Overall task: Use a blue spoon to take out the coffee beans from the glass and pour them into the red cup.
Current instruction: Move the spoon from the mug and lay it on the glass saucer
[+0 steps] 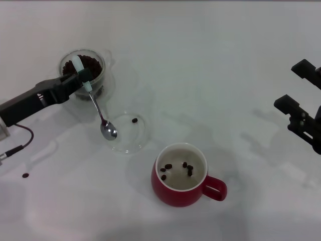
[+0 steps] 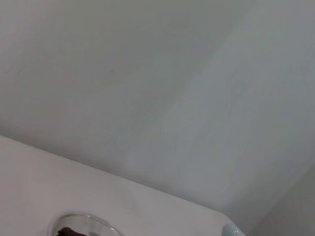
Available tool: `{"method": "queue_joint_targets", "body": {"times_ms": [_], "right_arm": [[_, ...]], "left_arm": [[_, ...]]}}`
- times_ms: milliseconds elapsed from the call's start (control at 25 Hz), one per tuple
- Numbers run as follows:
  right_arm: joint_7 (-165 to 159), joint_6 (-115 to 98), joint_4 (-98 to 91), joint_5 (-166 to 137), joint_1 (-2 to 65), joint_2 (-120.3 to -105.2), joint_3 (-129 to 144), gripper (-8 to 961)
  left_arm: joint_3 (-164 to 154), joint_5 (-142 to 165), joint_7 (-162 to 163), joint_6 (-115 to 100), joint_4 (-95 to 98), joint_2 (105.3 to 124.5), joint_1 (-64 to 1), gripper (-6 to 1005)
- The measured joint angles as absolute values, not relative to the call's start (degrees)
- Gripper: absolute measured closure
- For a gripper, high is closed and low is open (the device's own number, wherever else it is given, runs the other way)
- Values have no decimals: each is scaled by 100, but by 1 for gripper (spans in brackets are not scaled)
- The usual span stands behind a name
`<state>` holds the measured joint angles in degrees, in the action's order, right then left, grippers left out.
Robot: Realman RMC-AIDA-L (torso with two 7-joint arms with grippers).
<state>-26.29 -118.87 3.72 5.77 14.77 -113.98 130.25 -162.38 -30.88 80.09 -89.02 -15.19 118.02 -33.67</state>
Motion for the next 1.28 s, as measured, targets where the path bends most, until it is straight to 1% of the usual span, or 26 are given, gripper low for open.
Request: {"method": "queue_joint_targets", "body": {"times_ms": [160,520,1280], "right_arm": [[-2653,-11881,390,573,1489,-11432,13025,252],[-2654,-11867,376,591,1485,-11442,13025,252],[-2863,-11680,360,762,1707,-11451,13025,252]], "left_arm": [[-16272,-3083,7938,-8745,-1523,11780,-3467,876],[-16297,-2761,7926,-8323,-1444,11828,-3736,876],[-16295,-2434,7608,-7801,-997,11839,-3866,875]]}}
